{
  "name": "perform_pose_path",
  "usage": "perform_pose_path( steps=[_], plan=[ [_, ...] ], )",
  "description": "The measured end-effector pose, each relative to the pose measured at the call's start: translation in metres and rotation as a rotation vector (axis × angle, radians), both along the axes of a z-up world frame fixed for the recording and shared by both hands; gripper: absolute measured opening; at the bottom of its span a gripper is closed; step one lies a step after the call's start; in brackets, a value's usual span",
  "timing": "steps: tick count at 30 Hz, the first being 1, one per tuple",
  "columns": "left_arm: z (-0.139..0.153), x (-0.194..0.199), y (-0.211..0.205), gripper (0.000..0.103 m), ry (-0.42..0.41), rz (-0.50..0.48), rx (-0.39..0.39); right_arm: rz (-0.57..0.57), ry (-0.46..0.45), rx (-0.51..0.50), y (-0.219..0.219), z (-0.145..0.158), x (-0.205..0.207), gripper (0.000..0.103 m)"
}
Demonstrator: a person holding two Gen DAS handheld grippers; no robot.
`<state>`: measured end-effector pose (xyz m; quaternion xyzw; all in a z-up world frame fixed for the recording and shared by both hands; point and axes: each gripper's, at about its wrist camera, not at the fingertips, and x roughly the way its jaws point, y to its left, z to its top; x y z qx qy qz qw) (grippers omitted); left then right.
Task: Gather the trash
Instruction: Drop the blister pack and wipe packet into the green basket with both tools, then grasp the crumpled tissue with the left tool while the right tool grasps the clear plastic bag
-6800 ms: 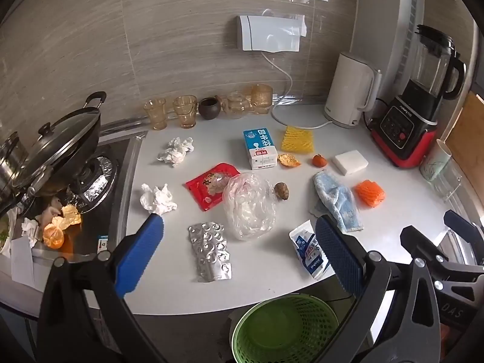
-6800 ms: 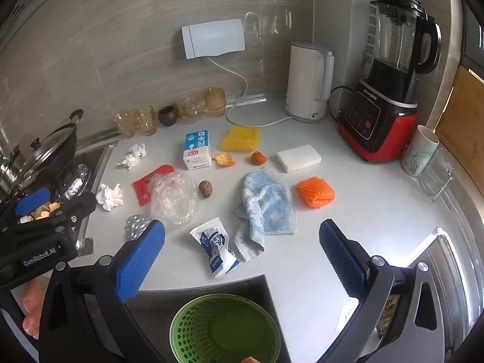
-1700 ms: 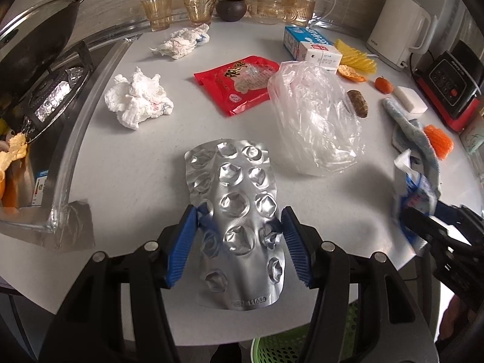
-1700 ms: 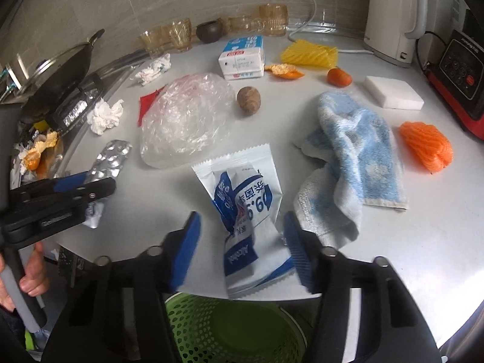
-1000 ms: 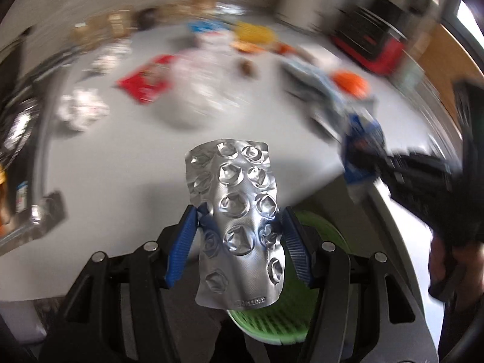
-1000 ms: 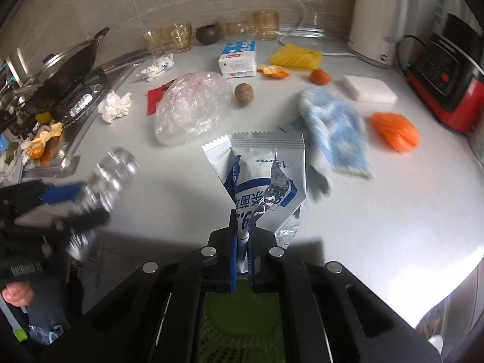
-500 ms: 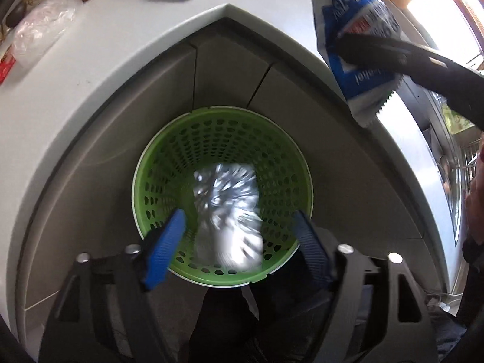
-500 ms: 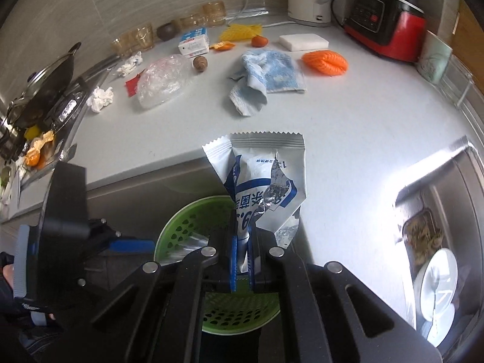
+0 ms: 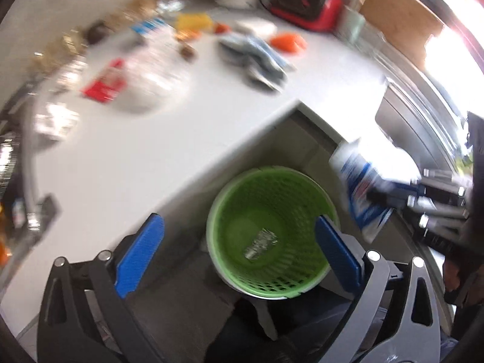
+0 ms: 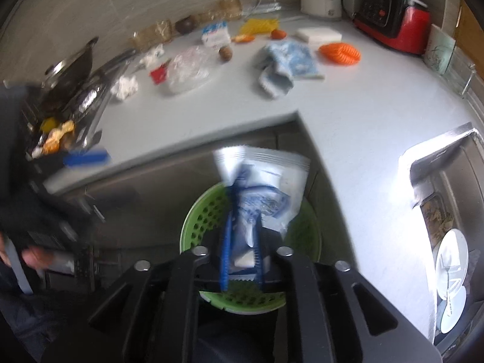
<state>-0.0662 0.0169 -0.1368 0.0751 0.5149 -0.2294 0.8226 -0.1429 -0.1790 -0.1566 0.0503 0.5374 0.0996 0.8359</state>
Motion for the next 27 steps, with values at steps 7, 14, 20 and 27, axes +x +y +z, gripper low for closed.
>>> perform_pose_path(
  steps=[7,14,20,27],
  plan=[
    [0.008,0.01,0.042,0.095,-0.012,0.127,-0.039,-0.068,0.008,-0.005,-0.001,0.001,-0.01,0.083],
    [0.021,0.025,0.051,0.095,-0.07,0.177,-0.03,-0.149,-0.125,-0.017,-0.012,0.041,0.011,0.096],
    [0.027,0.047,0.052,0.095,-0.096,0.236,-0.04,-0.168,-0.205,-0.032,-0.024,0.065,0.044,0.097],
    [0.024,0.09,0.09,0.095,-0.127,0.425,-0.012,-0.121,-0.209,-0.074,-0.035,0.07,0.087,0.097]
  ],
)
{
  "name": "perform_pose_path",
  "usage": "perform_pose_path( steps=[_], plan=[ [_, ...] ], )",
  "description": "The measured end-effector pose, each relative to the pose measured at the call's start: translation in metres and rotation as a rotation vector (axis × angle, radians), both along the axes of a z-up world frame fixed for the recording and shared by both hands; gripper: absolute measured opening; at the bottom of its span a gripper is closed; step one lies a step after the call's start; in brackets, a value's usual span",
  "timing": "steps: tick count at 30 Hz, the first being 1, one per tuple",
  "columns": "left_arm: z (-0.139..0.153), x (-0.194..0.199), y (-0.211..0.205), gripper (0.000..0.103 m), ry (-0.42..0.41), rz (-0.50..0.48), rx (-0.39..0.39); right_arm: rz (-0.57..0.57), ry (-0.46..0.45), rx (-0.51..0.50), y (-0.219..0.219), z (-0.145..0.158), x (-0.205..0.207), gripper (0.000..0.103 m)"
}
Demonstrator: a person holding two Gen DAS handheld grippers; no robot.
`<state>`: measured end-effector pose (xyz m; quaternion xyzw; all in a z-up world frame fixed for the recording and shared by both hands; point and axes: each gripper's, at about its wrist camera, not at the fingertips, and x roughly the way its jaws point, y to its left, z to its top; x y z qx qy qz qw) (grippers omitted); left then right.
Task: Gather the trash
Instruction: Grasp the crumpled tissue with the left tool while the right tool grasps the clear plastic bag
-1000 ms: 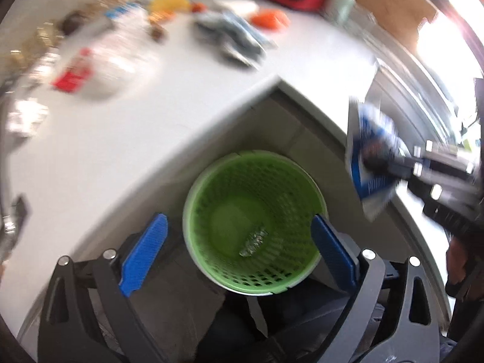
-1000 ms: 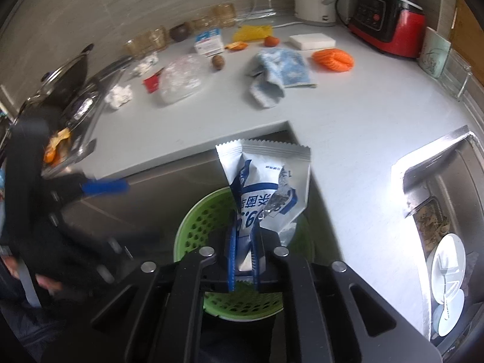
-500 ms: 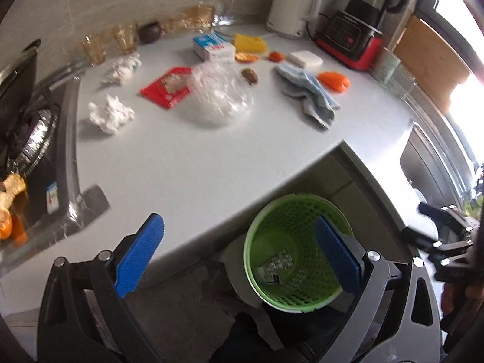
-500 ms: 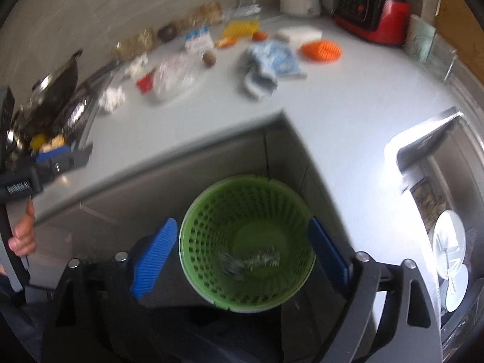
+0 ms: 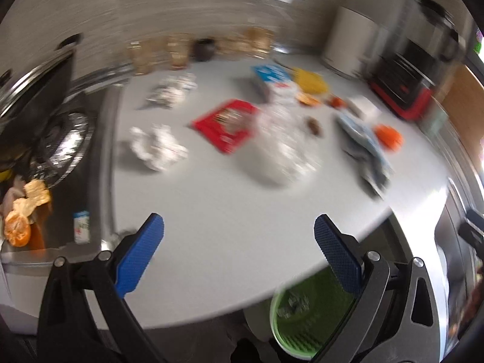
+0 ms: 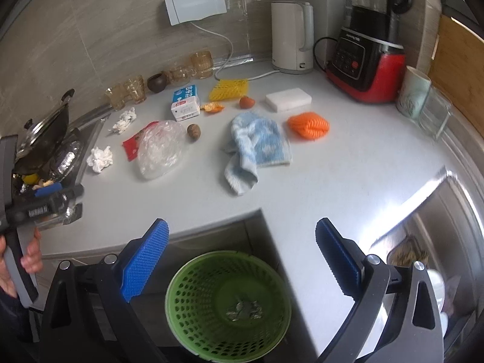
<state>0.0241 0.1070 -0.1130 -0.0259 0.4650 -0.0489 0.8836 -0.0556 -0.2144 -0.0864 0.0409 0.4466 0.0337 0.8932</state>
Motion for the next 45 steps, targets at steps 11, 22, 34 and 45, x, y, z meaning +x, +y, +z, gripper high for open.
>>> perform_pose_path(
  steps=[11,22,34,45],
  plan=[
    [-0.037,0.099,0.065,0.095,0.022,0.265,0.047,0.18,0.028,0.042,0.042,-0.016,0.09,0.097],
    [-0.089,0.15,0.064,0.044,0.135,0.3,-0.005,0.364,0.034,0.034,0.134,-0.048,0.165,0.097],
    [-0.066,0.123,0.071,0.023,0.089,0.291,-0.074,0.324,0.084,-0.006,0.179,-0.103,0.195,0.081],
    [-0.035,0.057,0.072,0.023,0.059,0.257,-0.086,0.327,0.135,-0.012,0.185,-0.107,0.185,0.01]
  ],
)
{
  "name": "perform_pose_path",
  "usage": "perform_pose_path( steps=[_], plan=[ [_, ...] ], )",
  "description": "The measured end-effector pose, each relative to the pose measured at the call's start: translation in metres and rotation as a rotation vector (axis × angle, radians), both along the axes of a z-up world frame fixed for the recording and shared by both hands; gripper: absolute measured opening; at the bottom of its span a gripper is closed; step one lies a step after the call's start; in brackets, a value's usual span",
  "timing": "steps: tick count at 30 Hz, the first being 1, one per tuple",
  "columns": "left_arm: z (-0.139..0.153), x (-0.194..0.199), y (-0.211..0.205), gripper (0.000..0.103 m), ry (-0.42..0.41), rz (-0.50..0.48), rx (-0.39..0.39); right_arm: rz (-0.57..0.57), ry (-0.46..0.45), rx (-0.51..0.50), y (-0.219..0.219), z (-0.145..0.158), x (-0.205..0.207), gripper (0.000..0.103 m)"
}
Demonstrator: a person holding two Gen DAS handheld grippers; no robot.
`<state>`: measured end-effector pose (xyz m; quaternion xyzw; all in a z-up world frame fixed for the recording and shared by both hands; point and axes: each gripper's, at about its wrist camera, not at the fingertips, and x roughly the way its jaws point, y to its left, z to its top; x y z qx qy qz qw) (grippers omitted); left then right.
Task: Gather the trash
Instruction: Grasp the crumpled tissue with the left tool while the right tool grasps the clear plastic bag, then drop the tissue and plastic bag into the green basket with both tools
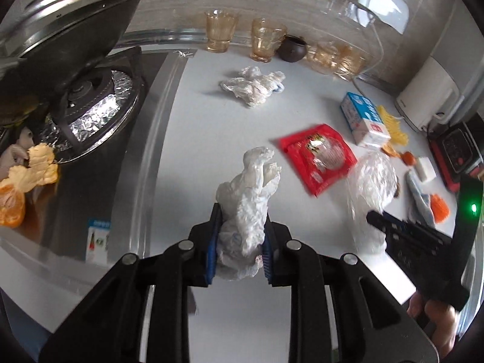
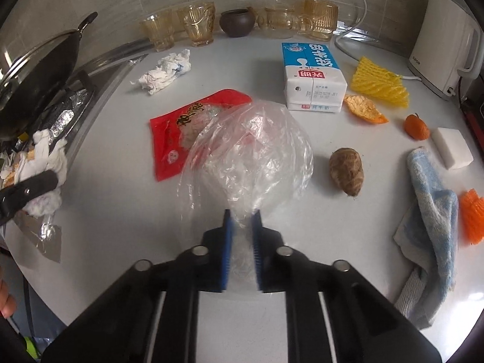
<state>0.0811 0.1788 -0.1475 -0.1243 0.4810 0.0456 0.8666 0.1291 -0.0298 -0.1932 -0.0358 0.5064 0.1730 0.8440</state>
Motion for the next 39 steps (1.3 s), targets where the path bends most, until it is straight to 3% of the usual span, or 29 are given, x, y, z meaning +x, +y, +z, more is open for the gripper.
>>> perform_pose_path(
  steps=[8,12,16,21,28,30,35,39],
  plan=[
    [0.022,-0.053,-0.038,0.024,-0.012,-0.201,-0.051,-0.033,-0.045,0.036,-0.034,0.052,-0.069,0.01],
    [0.028,-0.081,-0.069,0.024,-0.008,-0.328,-0.074,-0.113,-0.056,0.031,-0.068,0.073,-0.122,0.01],
    [0.029,-0.109,-0.105,0.025,0.016,-0.475,-0.094,-0.211,-0.032,0.023,-0.1,0.079,-0.169,0.01],
    [0.015,-0.138,-0.155,0.025,0.069,-0.65,-0.064,-0.312,0.006,0.005,-0.136,0.074,-0.215,0.01],
    [-0.018,-0.159,-0.21,0.026,0.182,-0.807,-0.068,-0.367,0.04,0.013,-0.171,0.067,-0.25,0.011],
    [-0.029,-0.161,-0.225,0.028,0.22,-0.828,-0.053,-0.362,0.039,0.015,-0.179,0.066,-0.255,0.013],
    [-0.05,-0.166,-0.249,0.052,0.296,-0.821,-0.013,-0.325,0.052,0.05,-0.194,0.067,-0.262,0.013],
    [-0.048,-0.165,-0.255,0.065,0.287,-0.787,0.006,-0.278,0.051,0.049,-0.201,0.066,-0.262,0.014]
  ],
)
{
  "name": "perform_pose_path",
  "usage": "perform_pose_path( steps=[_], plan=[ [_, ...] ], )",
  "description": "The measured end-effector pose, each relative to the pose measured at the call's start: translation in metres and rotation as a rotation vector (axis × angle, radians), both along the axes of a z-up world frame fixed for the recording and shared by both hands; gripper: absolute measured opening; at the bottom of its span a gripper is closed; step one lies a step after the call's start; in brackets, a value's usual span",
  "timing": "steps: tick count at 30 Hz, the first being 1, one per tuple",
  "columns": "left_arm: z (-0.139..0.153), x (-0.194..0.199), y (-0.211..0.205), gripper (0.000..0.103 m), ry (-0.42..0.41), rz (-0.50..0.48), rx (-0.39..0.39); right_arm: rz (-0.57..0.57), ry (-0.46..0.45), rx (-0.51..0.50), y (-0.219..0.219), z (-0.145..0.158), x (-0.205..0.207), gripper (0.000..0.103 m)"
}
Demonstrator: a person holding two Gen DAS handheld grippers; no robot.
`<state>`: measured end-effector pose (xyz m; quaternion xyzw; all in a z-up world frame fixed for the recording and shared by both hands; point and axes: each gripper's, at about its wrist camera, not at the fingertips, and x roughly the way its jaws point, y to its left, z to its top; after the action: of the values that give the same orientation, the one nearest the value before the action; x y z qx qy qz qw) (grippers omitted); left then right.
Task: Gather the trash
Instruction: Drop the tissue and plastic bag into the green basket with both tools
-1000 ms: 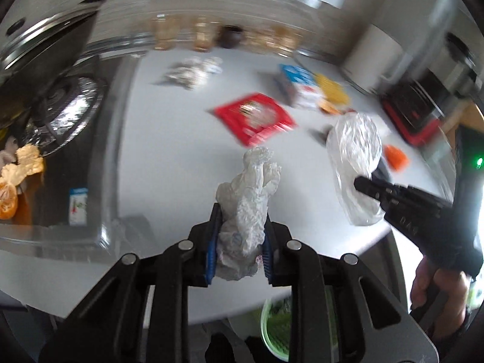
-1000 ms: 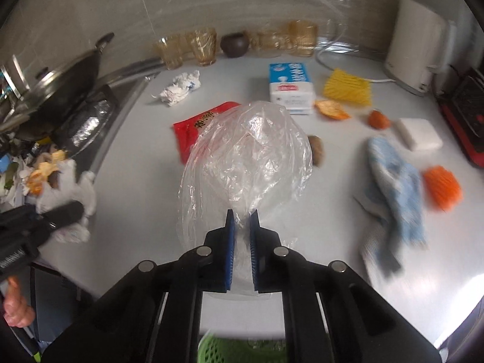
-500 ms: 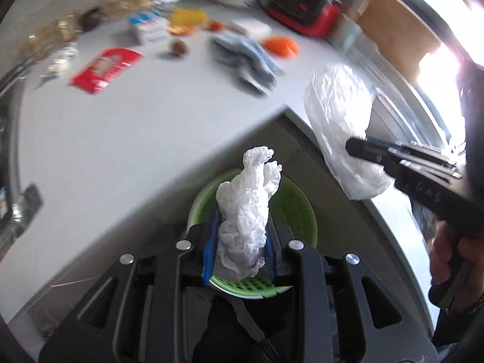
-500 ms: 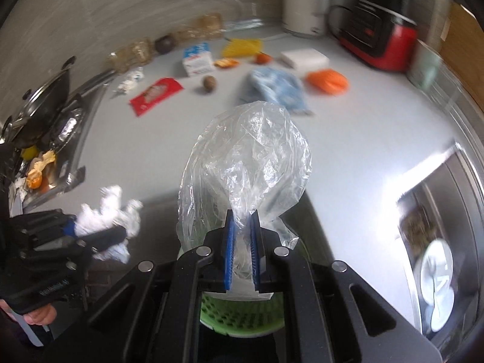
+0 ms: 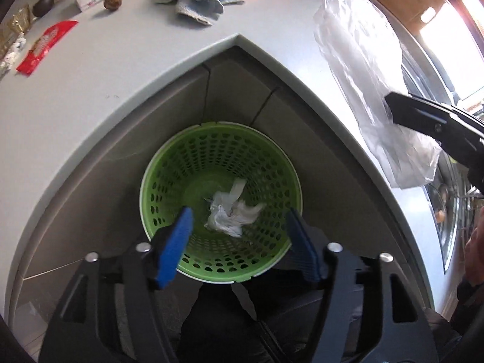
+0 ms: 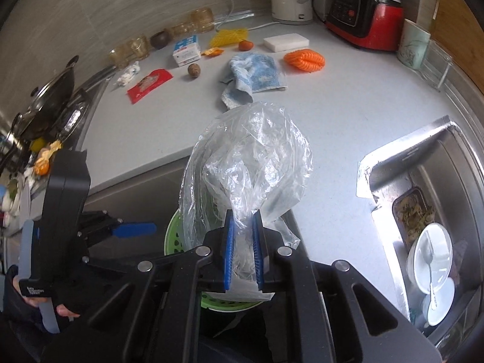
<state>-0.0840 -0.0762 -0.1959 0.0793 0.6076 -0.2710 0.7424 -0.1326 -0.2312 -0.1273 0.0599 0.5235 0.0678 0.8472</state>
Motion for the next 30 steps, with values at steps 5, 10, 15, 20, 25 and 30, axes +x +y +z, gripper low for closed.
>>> perform_pose_path(
  steps=[5,10,15,20,25,30],
  plan=[
    [0.018,0.009,0.014,0.078,-0.062,0.119,0.014,0.052,-0.008,0.014,-0.004,0.003,0.001,0.014],
    [0.046,0.014,0.038,0.087,-0.207,0.263,0.093,0.149,0.007,0.007,0.001,0.0,-0.002,0.015],
    [0.069,0.009,0.068,0.091,-0.284,0.381,0.095,0.233,0.05,0.006,0.011,-0.015,-0.006,0.016],
    [0.068,0.005,0.079,0.092,-0.283,0.445,0.109,0.27,0.086,0.001,0.021,-0.031,-0.008,0.038],
    [0.068,-0.001,0.086,0.092,-0.275,0.464,0.109,0.265,0.07,-0.003,0.023,-0.031,-0.004,0.063],
    [0.071,-0.002,0.09,0.092,-0.283,0.475,0.113,0.251,0.041,-0.002,0.022,-0.023,0.002,0.071]
  ],
)
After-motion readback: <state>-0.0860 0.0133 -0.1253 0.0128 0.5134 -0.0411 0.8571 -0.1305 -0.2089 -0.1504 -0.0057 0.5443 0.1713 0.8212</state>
